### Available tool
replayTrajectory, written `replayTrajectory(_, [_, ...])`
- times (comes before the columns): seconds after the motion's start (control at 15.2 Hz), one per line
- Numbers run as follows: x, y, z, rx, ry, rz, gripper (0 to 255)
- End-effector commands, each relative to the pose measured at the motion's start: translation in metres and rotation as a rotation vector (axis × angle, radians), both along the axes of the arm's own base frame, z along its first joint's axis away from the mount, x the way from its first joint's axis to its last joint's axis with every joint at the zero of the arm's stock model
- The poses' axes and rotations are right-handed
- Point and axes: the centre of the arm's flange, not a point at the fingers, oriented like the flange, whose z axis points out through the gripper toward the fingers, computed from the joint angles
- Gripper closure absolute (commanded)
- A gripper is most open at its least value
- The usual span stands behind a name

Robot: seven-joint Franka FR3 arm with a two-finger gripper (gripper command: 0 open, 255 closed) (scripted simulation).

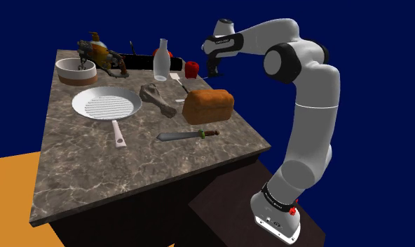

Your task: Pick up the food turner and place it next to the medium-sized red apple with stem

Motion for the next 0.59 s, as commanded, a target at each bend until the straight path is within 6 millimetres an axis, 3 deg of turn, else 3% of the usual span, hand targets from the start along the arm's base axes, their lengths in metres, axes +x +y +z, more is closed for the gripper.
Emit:
replayTrajectory(0.0, [0.001,0.0,-0.01,0.0,0.0,0.0,255])
replayTrajectory(0.53, [0.001,0.0,-0.052,0.0,0.0,0.0,255])
